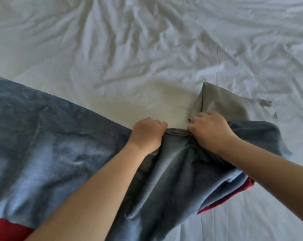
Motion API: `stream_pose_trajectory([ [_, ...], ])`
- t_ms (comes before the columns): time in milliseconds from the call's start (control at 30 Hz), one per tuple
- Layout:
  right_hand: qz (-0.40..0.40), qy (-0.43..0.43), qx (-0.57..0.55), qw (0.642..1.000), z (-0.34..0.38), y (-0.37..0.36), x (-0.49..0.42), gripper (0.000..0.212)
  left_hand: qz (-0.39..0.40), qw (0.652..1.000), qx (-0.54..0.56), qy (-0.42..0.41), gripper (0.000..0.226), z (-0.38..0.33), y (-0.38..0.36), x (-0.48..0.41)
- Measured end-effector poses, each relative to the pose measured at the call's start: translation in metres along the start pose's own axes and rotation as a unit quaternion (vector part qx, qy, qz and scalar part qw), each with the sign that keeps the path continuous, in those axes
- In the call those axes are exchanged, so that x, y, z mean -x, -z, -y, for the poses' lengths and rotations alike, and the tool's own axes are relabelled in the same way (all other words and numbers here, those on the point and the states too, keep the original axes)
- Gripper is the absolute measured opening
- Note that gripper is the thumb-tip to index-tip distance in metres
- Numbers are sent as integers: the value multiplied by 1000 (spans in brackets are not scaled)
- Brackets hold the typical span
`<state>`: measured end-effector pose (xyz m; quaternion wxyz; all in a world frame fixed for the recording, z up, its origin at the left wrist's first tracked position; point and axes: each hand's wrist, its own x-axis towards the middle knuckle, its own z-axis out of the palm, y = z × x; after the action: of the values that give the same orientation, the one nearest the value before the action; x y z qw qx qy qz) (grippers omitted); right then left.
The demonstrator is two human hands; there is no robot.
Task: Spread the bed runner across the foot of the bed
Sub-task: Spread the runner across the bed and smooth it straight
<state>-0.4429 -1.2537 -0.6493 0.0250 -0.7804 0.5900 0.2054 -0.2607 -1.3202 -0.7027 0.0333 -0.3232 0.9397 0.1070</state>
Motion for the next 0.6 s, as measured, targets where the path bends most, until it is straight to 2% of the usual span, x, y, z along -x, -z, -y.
stream_pose_trajectory([
  [100, 27, 0, 40, 999, -2, 29, -47, 14, -24, 998, -18, 58, 5, 31, 15, -3],
  [200, -8, -19, 32, 999, 5, 52, -91, 19, -59, 992, -42, 102, 8, 66, 33, -5],
  [300, -29, -29, 11, 999, 23, 74, -135, 22, -48, 984, -67, 160, 9, 110, 52, -2],
  [433, -76, -2, -55, 996, 65, 88, -168, 23, -20, 963, -107, 247, 6, 166, 62, 19],
  [500, -93, 11, -78, 993, 82, 90, -170, 24, 2, 952, -114, 283, 4, 181, 59, 33],
  [600, -75, -1, -91, 993, 80, 77, -155, 23, 30, 934, -102, 340, 4, 182, 50, 45],
])
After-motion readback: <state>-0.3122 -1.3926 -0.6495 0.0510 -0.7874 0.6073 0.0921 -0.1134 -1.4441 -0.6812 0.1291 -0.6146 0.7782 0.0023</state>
